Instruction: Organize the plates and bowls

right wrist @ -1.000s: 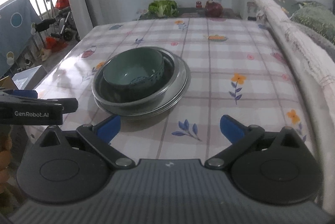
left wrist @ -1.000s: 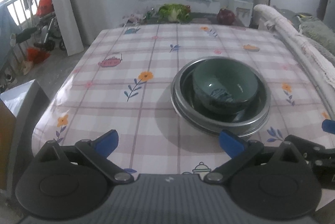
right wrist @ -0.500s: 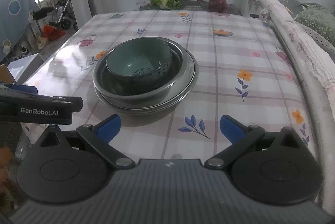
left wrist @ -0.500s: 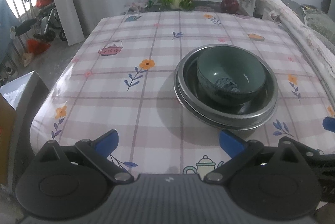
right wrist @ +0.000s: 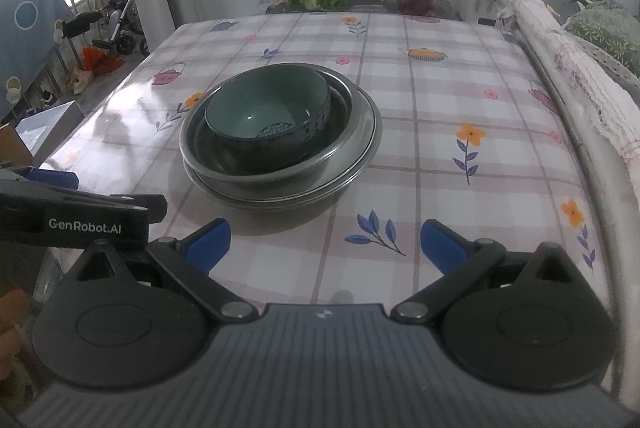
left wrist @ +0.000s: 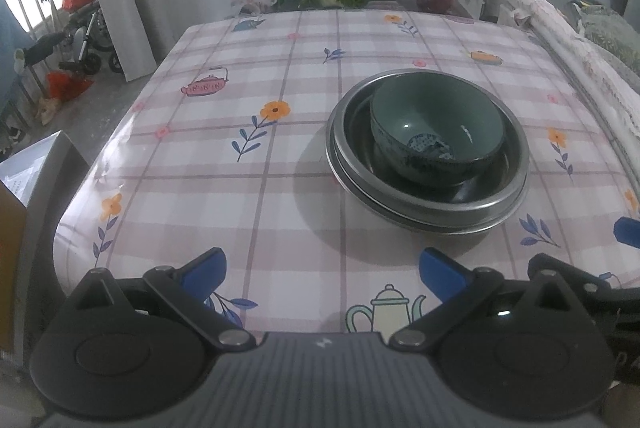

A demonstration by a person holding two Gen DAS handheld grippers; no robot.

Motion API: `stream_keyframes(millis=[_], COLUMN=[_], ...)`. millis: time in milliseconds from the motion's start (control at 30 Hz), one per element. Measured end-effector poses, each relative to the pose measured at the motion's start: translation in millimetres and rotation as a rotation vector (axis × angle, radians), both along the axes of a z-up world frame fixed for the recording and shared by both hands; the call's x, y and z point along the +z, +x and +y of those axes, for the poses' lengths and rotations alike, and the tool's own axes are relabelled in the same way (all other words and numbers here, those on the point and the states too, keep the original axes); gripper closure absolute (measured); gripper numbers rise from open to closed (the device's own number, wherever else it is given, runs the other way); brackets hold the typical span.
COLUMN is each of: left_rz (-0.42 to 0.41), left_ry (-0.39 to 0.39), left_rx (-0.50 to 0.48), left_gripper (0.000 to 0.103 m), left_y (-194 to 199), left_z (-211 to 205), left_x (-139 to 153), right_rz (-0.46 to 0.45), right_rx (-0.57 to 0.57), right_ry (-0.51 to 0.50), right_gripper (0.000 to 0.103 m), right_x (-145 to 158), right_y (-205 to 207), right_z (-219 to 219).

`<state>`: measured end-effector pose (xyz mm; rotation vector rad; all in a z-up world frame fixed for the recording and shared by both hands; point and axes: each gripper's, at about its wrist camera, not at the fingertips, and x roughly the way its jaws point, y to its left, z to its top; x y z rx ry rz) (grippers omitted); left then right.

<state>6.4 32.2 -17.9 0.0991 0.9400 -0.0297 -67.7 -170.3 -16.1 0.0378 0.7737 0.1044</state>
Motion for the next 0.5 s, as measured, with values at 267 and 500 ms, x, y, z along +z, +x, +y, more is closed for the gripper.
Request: stream_keyframes(millis=[267,500], left_rz=[0.006,0.006], left_ry=[-0.001,-0.002], left_rx=[0.001,0.002], left_gripper=[0.0,0.0], left_y=[0.0,0.2], left_z=[0.6,1.2], left_x=[0.3,0.3], right_rz=[0.01,0.02], right_rx=[-0.002,-0.003], right_ry=[0.01,0.028], right_gripper=[0.001,0.001], right_x=[-1.7,-3.1], right_y=[0.7,2.5], right_z=[-0.2,0.5])
